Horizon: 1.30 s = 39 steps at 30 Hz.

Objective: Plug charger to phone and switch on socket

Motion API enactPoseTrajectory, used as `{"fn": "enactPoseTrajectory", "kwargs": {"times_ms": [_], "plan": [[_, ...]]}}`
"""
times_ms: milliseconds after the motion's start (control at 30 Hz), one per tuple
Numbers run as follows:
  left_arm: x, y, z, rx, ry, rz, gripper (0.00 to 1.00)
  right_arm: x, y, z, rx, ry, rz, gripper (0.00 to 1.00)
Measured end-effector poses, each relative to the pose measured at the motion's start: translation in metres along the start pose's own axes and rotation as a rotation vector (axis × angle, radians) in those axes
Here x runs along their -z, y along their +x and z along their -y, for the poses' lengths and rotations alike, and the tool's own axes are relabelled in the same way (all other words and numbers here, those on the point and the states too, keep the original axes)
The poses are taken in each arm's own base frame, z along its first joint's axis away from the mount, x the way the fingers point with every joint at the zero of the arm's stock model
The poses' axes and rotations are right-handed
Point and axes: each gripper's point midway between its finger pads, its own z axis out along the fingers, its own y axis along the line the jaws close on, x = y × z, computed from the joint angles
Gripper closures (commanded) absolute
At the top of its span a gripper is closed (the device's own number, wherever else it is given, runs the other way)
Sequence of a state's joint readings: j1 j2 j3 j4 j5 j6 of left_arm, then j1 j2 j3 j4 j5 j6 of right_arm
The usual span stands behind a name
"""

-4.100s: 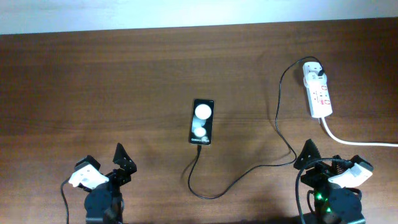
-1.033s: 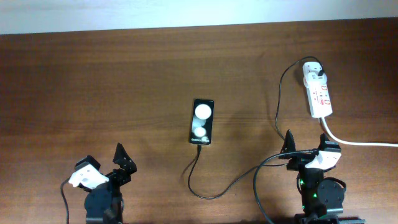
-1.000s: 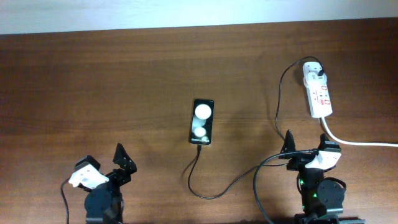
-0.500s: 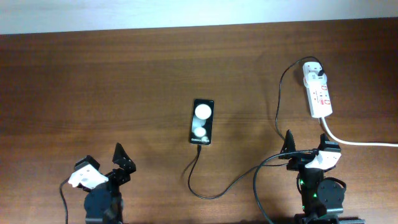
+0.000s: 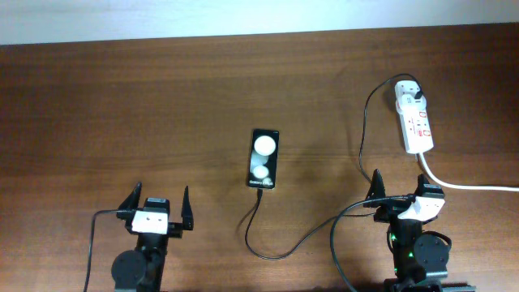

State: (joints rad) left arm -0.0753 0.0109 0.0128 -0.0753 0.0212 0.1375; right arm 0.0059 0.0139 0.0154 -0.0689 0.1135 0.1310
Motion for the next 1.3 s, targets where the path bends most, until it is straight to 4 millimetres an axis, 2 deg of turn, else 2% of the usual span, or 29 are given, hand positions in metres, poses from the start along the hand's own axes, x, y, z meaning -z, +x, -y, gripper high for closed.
{"fn": "enactPoseTrajectory", "kwargs": {"times_ms": [1300], "plan": [[0.0, -0.0006, 0.0022, -0.043, 0.013, 0.003, 0.01, 0.0, 0.0, 0.0, 0.0, 0.0, 0.0, 0.01]]}}
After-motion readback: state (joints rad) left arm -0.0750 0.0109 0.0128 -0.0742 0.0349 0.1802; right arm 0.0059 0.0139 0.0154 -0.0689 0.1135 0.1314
